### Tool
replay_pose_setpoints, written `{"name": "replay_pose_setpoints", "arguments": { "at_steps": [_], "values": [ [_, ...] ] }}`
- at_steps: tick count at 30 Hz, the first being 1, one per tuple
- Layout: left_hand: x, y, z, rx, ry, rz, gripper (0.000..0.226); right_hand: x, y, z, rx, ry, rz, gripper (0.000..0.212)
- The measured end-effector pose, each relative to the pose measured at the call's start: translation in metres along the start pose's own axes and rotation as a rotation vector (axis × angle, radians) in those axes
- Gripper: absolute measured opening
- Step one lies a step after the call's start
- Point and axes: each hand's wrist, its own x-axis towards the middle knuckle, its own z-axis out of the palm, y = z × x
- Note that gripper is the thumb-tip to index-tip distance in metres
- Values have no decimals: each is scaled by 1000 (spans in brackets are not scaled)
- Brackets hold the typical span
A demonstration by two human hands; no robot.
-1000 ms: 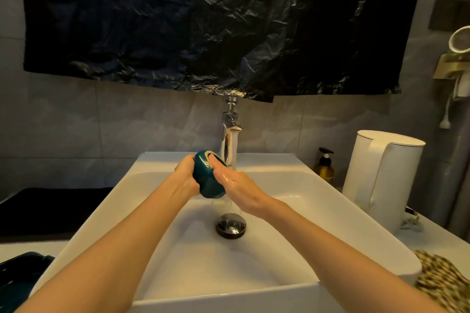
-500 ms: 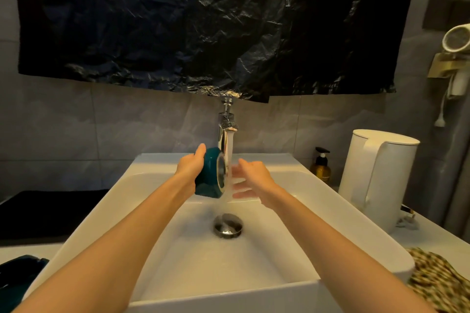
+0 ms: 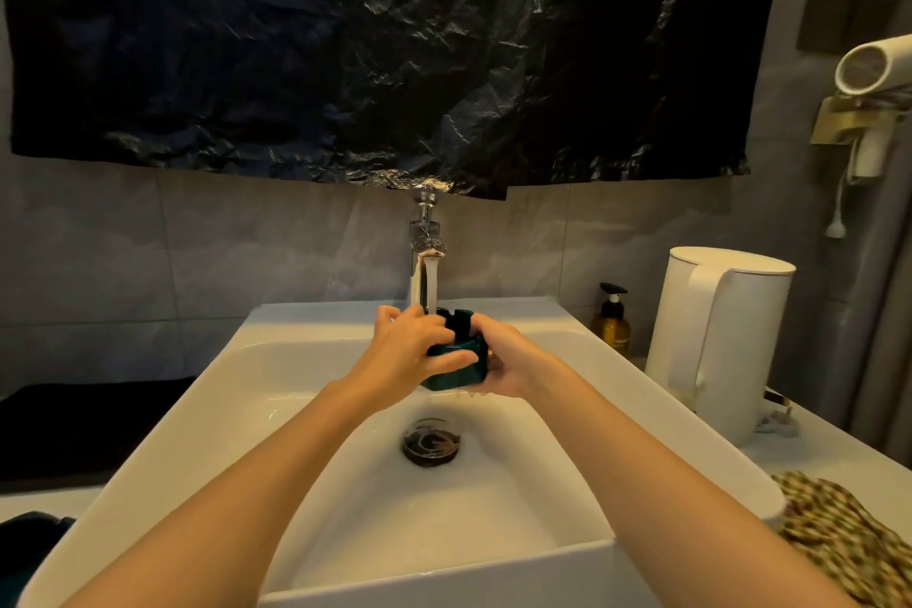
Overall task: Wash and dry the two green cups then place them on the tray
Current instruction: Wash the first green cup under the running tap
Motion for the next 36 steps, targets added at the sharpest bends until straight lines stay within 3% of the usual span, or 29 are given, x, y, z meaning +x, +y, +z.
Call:
{"name": "replay_pose_setpoints", "arguments": {
  "at_steps": [3,5,6,9,11,14,19,24,27,30,36],
  "values": [
    [2,-2,-2,-113,156,-202,36,6,0,4,-39,108,-82,22],
    [5,-6,-2,-293,188,-378,19,9,-1,3,-99,157,-119,25],
    [6,-7,-3,-425,165,-469,12,10,-1,2,-134,163,-125,27],
    [9,-4,-5,-858,17,-766,33,8,2,7,-227,121,-129,21],
    [8,-4,-7,-957,-108,-910,40,8,4,13,-254,85,-132,19],
    [5,-10,-9,-981,-169,-1032,35,9,6,19,-257,21,-138,21],
    [1,-10,-3,-890,-205,-1106,36,5,9,21,-285,-34,-107,14],
    [0,-12,0,-890,-35,-1135,32,10,13,27,-326,-71,-135,9],
    [1,-12,2,-867,-13,-1110,20,10,13,27,-347,-2,-143,10],
    [3,-8,6,-910,-42,-1092,23,11,12,23,-362,101,-157,12],
    [3,5,-7,-1181,-188,-1130,21,16,6,12,-252,235,-164,10]
  ]
}}
